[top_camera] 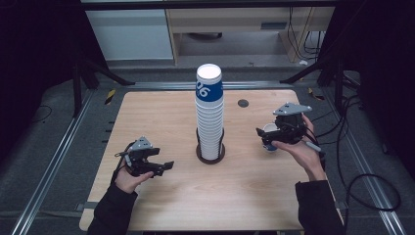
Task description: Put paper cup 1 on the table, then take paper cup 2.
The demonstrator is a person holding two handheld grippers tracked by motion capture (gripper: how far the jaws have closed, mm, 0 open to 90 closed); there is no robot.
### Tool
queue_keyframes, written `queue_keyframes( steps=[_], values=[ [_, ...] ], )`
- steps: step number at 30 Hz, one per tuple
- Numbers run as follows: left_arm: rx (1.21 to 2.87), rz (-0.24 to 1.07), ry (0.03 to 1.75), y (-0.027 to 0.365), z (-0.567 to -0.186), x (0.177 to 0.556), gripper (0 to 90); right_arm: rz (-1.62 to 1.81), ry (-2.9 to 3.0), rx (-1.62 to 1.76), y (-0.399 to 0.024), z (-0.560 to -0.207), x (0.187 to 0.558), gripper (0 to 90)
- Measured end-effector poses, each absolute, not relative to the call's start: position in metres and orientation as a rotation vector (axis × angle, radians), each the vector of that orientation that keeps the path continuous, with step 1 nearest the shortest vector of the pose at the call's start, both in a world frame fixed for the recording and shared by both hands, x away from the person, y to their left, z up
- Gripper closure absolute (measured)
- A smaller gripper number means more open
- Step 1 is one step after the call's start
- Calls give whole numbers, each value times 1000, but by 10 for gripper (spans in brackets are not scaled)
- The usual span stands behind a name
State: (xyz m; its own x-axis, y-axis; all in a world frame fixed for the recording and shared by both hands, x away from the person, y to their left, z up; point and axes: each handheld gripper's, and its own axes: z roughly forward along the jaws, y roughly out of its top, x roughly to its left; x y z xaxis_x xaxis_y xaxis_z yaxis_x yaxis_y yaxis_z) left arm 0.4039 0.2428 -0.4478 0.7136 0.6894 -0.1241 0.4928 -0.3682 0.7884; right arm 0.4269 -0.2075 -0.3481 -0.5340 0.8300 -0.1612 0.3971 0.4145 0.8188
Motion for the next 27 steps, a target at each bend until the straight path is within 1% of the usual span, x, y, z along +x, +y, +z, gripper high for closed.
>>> queue_keyframes(
  steps=[7,16,21,27],
  values=[
    [2051,277,897,242,-449,405,151,1177,2044,956,-197,-334,414,74],
    [2044,279,904,242,-449,406,151,1397,1946,905,-179,-312,415,75],
    [2045,288,909,243,-449,406,151,1498,1918,845,-161,-298,417,68],
    [2045,301,910,243,-449,405,149,1598,1911,770,-135,-291,420,63]
  ],
)
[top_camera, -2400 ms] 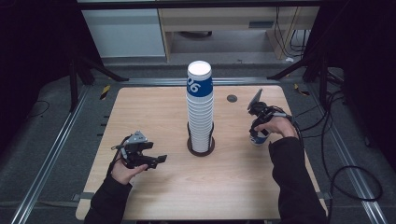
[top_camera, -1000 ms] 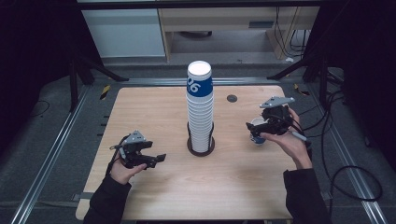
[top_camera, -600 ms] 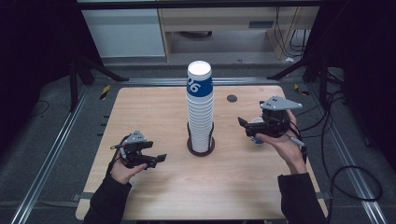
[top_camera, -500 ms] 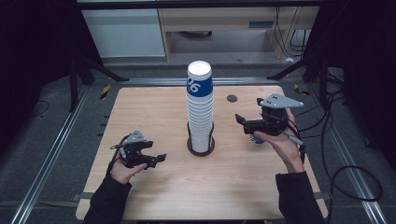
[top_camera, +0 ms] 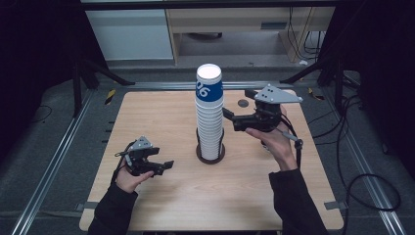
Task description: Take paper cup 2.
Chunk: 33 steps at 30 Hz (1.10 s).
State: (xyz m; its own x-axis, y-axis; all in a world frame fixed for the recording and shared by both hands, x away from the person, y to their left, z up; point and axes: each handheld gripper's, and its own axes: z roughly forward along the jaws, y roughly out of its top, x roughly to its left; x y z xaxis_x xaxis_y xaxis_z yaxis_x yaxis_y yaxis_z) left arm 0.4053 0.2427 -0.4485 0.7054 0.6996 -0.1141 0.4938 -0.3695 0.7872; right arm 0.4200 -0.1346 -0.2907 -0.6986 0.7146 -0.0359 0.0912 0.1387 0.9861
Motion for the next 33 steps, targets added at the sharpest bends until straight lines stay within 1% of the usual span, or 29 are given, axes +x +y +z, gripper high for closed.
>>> queue_keyframes(
  steps=[11,20,27,30,33],
  values=[
    [2047,299,903,242,-449,405,150,1693,1892,726,-94,-276,436,69],
    [2045,301,900,242,-448,405,149,1677,1902,746,-75,-279,453,76],
    [2046,299,897,241,-448,405,149,1669,1906,763,-67,-284,459,121],
    [2046,301,897,241,-448,404,149,1687,1924,770,-66,-285,460,169],
    [2045,300,896,241,-448,404,149,1676,1928,765,-67,-284,459,177]
  ],
)
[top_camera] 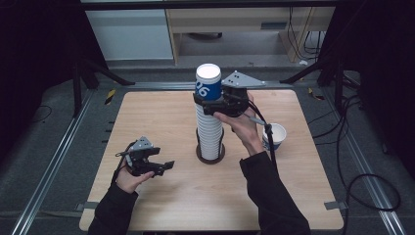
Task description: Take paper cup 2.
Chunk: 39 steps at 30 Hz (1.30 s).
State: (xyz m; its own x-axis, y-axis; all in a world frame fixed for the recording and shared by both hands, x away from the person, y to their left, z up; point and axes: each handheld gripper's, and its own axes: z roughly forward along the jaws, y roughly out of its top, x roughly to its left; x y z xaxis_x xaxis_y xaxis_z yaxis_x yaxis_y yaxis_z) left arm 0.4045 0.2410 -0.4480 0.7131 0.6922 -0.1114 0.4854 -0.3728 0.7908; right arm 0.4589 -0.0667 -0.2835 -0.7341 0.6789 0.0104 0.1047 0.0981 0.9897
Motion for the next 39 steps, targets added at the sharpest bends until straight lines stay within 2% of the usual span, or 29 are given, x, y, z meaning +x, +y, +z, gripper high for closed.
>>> queue_keyframes(
  steps=[39],
  values=[
    [2029,310,898,244,-445,404,149,1749,1779,663,-82,-216,441,202]
  ],
)
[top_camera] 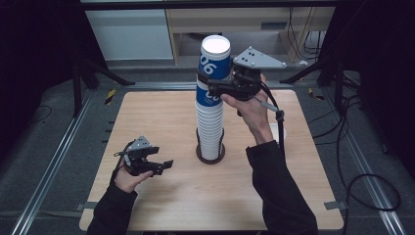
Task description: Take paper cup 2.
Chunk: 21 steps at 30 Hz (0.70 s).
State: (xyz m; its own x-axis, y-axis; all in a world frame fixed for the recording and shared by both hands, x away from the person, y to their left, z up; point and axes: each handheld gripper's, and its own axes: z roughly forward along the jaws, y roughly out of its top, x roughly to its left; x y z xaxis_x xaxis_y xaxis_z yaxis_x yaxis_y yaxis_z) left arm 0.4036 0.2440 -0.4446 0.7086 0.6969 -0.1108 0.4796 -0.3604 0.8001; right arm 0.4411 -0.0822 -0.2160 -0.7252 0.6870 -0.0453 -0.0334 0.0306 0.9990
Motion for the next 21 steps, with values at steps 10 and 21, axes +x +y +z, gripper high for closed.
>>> queue_keyframes(
  steps=[10,21],
  values=[
    [2023,318,896,246,-442,403,149,1672,1758,656,-113,-218,425,202],
    [2026,315,891,245,-442,402,149,1612,1775,726,-165,-248,404,202]
  ],
)
